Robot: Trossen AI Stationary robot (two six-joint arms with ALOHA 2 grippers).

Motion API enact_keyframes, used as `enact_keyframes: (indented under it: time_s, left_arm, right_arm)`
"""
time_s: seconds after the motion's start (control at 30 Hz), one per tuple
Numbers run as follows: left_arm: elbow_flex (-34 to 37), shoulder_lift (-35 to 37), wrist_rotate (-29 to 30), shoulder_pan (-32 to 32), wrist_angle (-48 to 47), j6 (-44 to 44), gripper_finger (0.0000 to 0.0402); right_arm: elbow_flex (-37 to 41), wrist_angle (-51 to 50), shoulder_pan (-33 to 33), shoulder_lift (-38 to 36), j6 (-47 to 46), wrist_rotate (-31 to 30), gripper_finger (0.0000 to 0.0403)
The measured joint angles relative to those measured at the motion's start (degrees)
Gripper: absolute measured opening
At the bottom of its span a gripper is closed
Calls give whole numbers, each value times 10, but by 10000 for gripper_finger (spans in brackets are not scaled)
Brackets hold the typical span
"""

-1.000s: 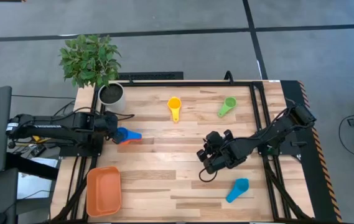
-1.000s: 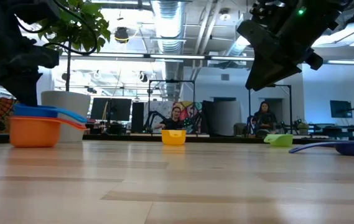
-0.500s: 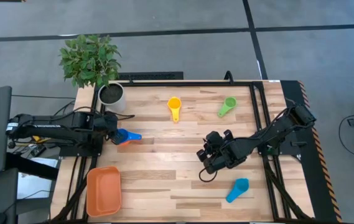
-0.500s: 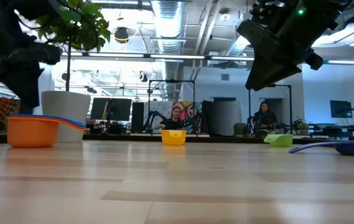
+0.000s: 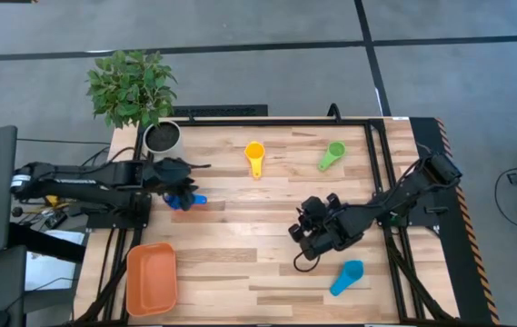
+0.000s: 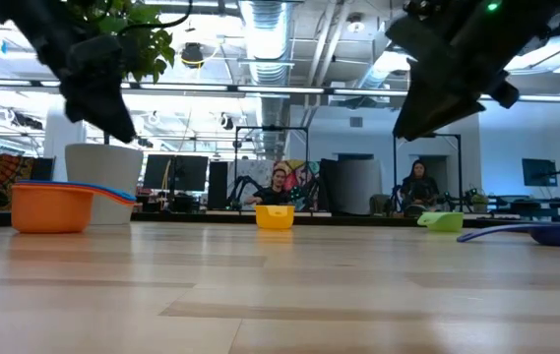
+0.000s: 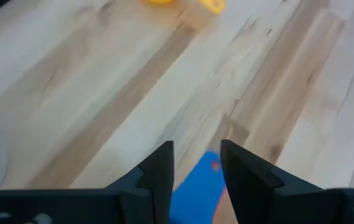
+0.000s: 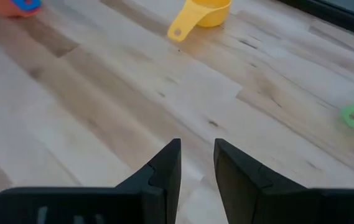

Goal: Nest measuring cups in basket
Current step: Stack the yellow measuring cup on top of the blue measuring cup

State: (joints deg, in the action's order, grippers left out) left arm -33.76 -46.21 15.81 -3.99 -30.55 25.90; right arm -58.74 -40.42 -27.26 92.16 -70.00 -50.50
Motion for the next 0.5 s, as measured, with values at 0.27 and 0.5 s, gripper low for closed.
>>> enact_keyframes:
  time_s: [0.27,0.5]
  left_arm:
    - [-15,-117,-1,-1,157,-85,119]
    - [-59,-208,-2,-21,196,-145,119]
  right_arm:
    - [-2,-123,-41,-66,-70,14,119]
    - [3,-149,-25,-85,-110,-28,119]
